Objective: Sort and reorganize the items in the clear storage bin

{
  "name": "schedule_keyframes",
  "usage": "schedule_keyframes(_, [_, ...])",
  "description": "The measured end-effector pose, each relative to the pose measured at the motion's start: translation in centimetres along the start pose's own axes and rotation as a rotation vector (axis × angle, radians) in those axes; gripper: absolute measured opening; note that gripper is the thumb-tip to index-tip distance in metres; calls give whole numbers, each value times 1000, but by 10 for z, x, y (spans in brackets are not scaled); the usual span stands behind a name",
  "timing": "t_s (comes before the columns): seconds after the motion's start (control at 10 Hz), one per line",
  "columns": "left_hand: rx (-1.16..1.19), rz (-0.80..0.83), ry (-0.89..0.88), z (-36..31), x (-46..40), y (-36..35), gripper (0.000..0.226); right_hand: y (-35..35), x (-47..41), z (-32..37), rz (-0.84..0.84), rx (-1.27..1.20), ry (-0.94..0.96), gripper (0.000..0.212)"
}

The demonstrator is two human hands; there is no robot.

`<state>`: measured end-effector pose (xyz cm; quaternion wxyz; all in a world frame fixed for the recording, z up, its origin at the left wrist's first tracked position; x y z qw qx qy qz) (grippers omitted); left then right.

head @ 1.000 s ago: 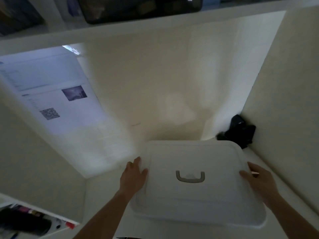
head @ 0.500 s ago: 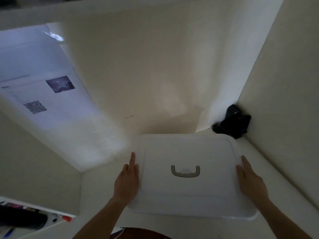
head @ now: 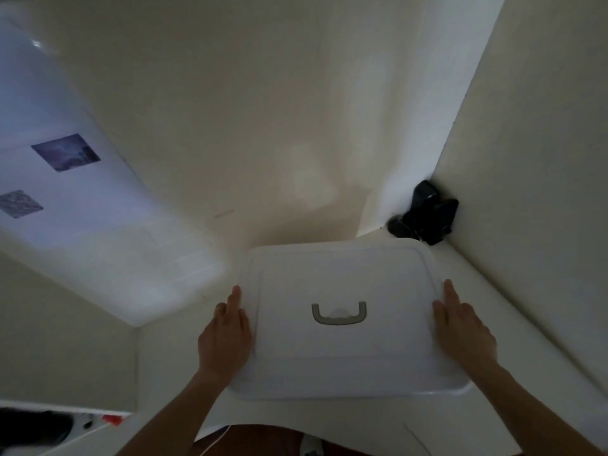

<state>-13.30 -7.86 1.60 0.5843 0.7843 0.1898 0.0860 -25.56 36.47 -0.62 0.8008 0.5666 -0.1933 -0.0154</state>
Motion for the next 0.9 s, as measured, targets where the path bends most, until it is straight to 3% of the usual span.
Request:
schedule_keyframes(0.1, [-24,-53,-56,-2,4,-2,49,-2,10,-6,-9,6,16,60])
schedule_keyframes(0.2, [-124,-135,-119,-21,-5,5,61,6,23,15,-185,117,135,63])
schedule_keyframes(0.3, [-151,-53,-337,-67,-3,-11,66,-16,44,63,-183,227,399,69])
schedule_keyframes(0.4, [-119,29,-432,-81,4,-32,58,-39,49,72,-123,244,451,69])
schedule_keyframes(0.8, [-136,41,-436,-73,5,-38,57,-32,47,71,-72,187,386,72])
schedule_keyframes(0.9, [-102,40,-444,-78,5,-38,57,-1,45,84,-78,-112,275,71])
Point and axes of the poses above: each hand's wrist, its own x-axis away from the middle knuckle, its own y-axis out of the back of the hand, z = x × y, the point moved 10 cm from there along -x, towards the middle knuckle, and after that the axes turned 8 degrees about -y, right-handed, at the moved point
